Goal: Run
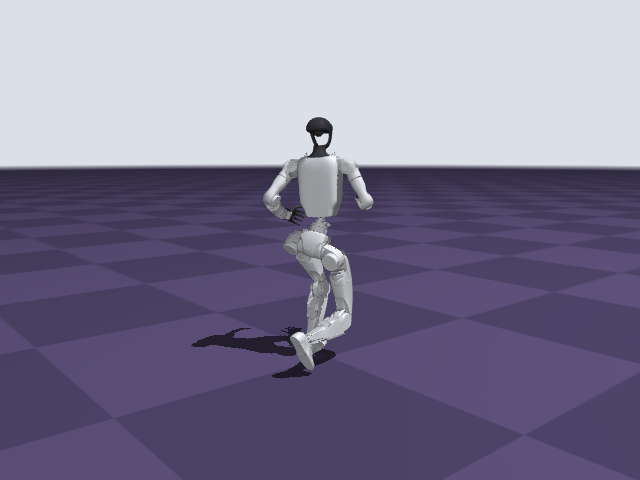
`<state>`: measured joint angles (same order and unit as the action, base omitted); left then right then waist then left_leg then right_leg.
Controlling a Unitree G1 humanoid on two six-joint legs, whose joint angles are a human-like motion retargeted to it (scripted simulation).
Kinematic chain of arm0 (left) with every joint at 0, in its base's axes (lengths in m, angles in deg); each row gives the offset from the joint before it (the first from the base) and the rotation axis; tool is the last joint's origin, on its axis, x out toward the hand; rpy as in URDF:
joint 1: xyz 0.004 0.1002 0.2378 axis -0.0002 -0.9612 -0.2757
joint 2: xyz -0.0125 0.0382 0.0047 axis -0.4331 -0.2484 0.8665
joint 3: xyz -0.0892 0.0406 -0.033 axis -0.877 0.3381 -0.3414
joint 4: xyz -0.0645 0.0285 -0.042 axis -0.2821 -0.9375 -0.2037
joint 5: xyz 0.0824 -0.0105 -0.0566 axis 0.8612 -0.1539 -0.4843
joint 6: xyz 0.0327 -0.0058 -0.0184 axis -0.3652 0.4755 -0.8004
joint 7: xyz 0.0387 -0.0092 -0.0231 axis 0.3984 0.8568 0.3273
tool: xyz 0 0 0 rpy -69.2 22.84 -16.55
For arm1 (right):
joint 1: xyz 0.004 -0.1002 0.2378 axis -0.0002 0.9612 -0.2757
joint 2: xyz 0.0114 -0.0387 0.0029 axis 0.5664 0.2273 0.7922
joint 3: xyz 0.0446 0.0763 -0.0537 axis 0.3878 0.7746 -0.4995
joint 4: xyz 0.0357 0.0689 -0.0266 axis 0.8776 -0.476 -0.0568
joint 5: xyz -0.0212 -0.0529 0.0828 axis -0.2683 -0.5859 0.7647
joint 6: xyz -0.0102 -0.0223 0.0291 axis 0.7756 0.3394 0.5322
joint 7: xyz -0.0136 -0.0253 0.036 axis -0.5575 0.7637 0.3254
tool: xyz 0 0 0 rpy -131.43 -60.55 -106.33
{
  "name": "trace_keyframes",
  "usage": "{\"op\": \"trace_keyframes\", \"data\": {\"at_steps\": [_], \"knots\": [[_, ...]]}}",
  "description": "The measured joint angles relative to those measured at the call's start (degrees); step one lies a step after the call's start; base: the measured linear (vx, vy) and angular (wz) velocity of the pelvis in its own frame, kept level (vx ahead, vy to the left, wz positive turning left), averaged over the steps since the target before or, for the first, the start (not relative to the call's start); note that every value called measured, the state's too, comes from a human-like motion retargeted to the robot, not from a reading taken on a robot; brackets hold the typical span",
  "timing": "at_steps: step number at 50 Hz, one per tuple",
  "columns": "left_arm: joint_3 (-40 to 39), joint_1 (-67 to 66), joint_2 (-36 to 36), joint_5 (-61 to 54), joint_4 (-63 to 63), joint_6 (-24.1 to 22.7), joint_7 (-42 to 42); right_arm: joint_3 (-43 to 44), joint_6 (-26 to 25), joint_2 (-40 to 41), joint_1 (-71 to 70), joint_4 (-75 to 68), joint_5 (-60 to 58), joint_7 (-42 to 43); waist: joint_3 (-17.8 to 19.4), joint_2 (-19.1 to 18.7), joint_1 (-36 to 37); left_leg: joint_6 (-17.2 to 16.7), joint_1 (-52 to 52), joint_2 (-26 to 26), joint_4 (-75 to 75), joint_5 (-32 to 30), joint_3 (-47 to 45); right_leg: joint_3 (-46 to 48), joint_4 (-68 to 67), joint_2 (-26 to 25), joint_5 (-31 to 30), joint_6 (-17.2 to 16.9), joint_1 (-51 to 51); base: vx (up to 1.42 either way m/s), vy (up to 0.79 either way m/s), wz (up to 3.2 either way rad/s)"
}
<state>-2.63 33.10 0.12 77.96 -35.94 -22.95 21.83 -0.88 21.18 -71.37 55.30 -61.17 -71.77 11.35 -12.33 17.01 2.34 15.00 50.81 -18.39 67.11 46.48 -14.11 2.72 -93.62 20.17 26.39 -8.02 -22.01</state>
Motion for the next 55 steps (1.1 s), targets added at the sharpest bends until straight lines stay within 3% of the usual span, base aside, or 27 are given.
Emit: {"op": "trace_keyframes", "data": {"at_steps": [3, 6, 8, 12, 15, 17, 20, 23, 25, 26, 28, 30, 32, 34, 38, 40, 42, 45, 47, 50, 52, 55], "knots": [[2.9, 14.5, 1.3, 6.2, -1.1, 1.6, 6.1, -0.2, -1.2, 1.8, 4.4, -5.5, -3.6, -0.4, 1.6, 1.4, -6.3, 0.0, -4.6, -1.6, 3.0, 3.3, 1.6, -1.7, -12.6, 5.6, 3.8, 5.0, -9.9, -0.12, -0.08, 0.04], [6.4, 28.6, 3.0, 7.9, -1.4, 2.3, 9.2, -0.5, -0.6, 0.3, 10.3, -10.2, -3.0, -2.3, 0.4, -0.4, -12.8, 0.0, -15.1, -3.2, -3.8, 3.5, 3.0, -4.4, -13.9, 6.2, 11.7, 8.6, -23.9, -0.01, 0.06, -0.42], [8.0, 34.6, 4.1, 7.2, -0.2, 1.7, 9.5, 0.1, 0.0, -2.1, 15.5, -10.7, -0.7, -4.0, -0.4, -4.2, -14.4, -0.3, -23.8, -1.8, -7.5, 3.5, 3.5, -3.4, -6.8, 2.0, 15.5, 8.7, -29.7, 0.17, 0.13, -1.46], [12.0, 39.5, 4.1, 5.1, 3.5, -2.5, 8.0, 3.7, 0.4, -5.3, 25.5, -10.0, 3.7, -6.2, -0.7, -15.6, -12.0, -10.8, -34.7, 13.3, -3.2, -4.3, 4.7, 5.8, 20.1, -15.6, 17.3, 7.3, -30.9, 0.14, -0.06, -1.7], [14.4, 37.9, 4.1, 5.1, 5.4, -3.9, 6.7, 5.3, 0.2, -5.3, 27.9, -9.2, 4.8, -5.0, -1.1, -19.2, -9.2, -13.4, -35.0, 20.9, 8.8, -12.8, 5.4, 7.9, 26.1, -22.8, 15.9, 8.3, -30.3, -0.06, -0.09, -0.95], [15.2, 34.4, 4.4, 5.2, 4.3, -3.0, 5.9, 5.0, 0.1, -4.7, 25.6, -8.6, 4.1, -3.7, -0.4, -19.1, -6.6, -11.2, -33.2, 24.5, 19.9, -13.2, 5.2, 7.8, 19.8, -24.3, 18.1, 11.8, -29.3, -0.12, -0.05, -0.57], [14.4, 27.1, 4.3, 6.3, 0.0, 0.2, 4.3, 4.0, -1.5, -3.4, 15.1, -8.6, 0.8, -0.4, 2.1, -18.2, -0.1, -4.9, -24.0, 30.4, 37.4, -6.6, 5.6, 6.8, 12.8, -27.3, 23.6, 17.5, -26.4, -0.13, -0.05, -0.75], [9.9, 17.0, 2.5, 6.6, -2.6, 1.4, 1.9, 2.6, -2.2, -2.0, 0.4, -8.1, -1.5, 2.4, 1.7, -16.3, 6.6, -0.3, -6.8, 31.7, 39.4, 1.0, 6.6, 4.2, 16.6, -29.4, 23.6, 16.9, -21.0, -0.05, 0.0, -0.63], [6.4, 8.8, 0.3, 5.3, -1.4, 0.7, 0.2, 2.4, -1.5, -1.6, -4.5, -4.7, -0.1, 2.9, 1.2, -12.3, 7.7, 0.0, 0.1, 25.9, 29.7, 2.8, 5.0, 2.0, 17.8, -25.2, 23.6, 13.1, -13.8, 0.13, 0.06, 0.79], [4.7, 5.2, -0.7, 4.4, -0.7, 0.1, -0.5, 2.2, -0.7, -1.7, -5.1, -2.4, 1.0, 2.5, 1.0, -9.4, 7.0, -0.2, 1.1, 20.6, 20.7, 2.0, 2.7, 1.4, 18.3, -20.7, 21.5, 9.8, -9.7, 0.17, 0.12, 1.4], [2.3, -0.2, -1.9, 2.7, 0.1, -0.6, -1.2, 1.7, 0.7, -1.8, -5.1, 1.9, 3.0, 1.2, 0.1, -4.7, 5.8, -2.1, 1.8, 11.0, 2.1, 0.1, -0.4, 1.0, 18.4, -12.8, 14.2, 3.6, -3.6, 0.13, 0.15, 1.16], [1.4, -2.7, -1.6, 1.5, 0.6, -0.4, -0.4, 0.8, 1.4, -1.7, -3.5, 4.3, 4.2, -0.6, -1.0, -1.8, 3.8, -3.1, 0.3, 3.2, -10.9, -1.7, -1.5, 0.8, 14.8, -6.3, 5.9, -0.6, -0.7, 0.02, 0.1, 0.48], [1.7, -1.3, -0.6, 2.4, 1.3, -0.4, 0.9, -0.3, 1.4, -0.9, -0.7, 3.8, 3.4, -1.6, -1.1, -1.4, 2.0, -1.3, 0.1, 1.5, -6.0, -0.2, -1.8, 0.9, 6.6, -2.8, 2.2, -0.4, 0.0, -0.08, -0.01, -0.11], [2.7, 4.2, 0.5, 5.2, 1.8, 0.1, 3.8, -0.6, 0.6, 0.1, 2.9, 1.4, 1.3, -2.1, -0.5, -0.6, -1.7, 0.0, -1.8, 0.2, -0.3, 2.2, -0.8, 0.6, -3.5, 1.7, 2.2, 1.8, -2.7, -0.12, -0.12, 0.06], [6.9, 25.6, 2.6, 11.2, 0.0, 2.3, 10.6, -0.6, -0.1, 0.7, 10.4, -7.7, -1.4, -2.6, 0.2, 0.2, -12.3, 0.0, -11.1, -3.8, -3.1, 3.5, 2.5, -4.0, -15.8, 8.4, 10.6, 7.7, -20.6, -0.12, -0.03, 0.12], [8.3, 33.7, 4.0, 11.0, 0.2, 2.4, 11.7, 0.0, 0.7, -1.3, 15.2, -9.8, 0.1, -3.7, -0.6, -2.3, -15.0, 0.0, -20.0, -4.2, -8.4, 3.5, 3.7, -5.3, -12.4, 6.5, 14.8, 8.8, -29.3, 0.11, 0.13, -1.22], [9.6, 37.7, 4.9, 9.4, 1.7, 0.9, 11.3, 1.5, 1.0, -3.8, 20.5, -10.1, 2.4, -5.2, -0.7, -7.5, -14.4, -1.4, -28.4, -0.2, -8.9, 3.0, 4.2, -1.9, -1.5, -0.5, 17.5, 8.3, -32.5, 0.21, 0.1, -2.04], [12.8, 39.7, 4.5, 7.8, 4.1, -2.6, 9.8, 4.9, 0.9, -5.6, 27.1, -10.1, 5.0, -6.1, -0.3, -17.6, -11.0, -10.1, -35.6, 14.2, -1.1, -2.4, 5.3, 6.4, 20.7, -16.5, 17.9, 7.0, -31.4, 0.13, -0.09, -1.92], [14.4, 38.1, 4.3, 8.0, 5.1, -3.5, 8.8, 5.9, 0.7, -5.5, 27.6, -9.8, 5.1, -4.9, -0.5, -20.3, -8.9, -11.6, -35.7, 20.1, 7.8, -7.8, 5.6, 8.3, 24.9, -21.6, 17.0, 7.9, -30.3, -0.04, -0.1, -1.13], [15.8, 32.4, 4.4, 8.5, 3.3, -2.0, 7.0, 5.6, 0.4, -5.1, 22.9, -8.9, 3.5, -2.9, 0.6, -19.9, -4.7, -8.4, -32.5, 25.8, 25.2, -9.2, 5.1, 8.1, 16.3, -23.6, 21.0, 13.5, -27.9, -0.12, -0.07, -0.65], [14.8, 26.9, 3.7, 9.0, 0.5, 0.3, 5.2, 4.8, -1.1, -4.6, 13.7, -8.8, 0.7, -0.4, 2.2, -19.5, 0.6, -4.0, -23.7, 30.3, 37.0, -4.3, 5.8, 7.7, 13.9, -26.3, 23.6, 17.2, -25.5, -0.15, -0.06, -0.86], [10.3, 16.2, 1.4, 8.6, -1.2, 1.4, 2.3, 3.5, -1.9, -3.8, -0.5, -7.0, -1.4, 2.8, 1.4, -17.5, 7.6, 0.0, -5.7, 31.9, 39.4, 2.6, 7.3, 5.4, 18.3, -28.5, 23.6, 16.8, -18.9, -0.03, -0.02, -0.44]]}}
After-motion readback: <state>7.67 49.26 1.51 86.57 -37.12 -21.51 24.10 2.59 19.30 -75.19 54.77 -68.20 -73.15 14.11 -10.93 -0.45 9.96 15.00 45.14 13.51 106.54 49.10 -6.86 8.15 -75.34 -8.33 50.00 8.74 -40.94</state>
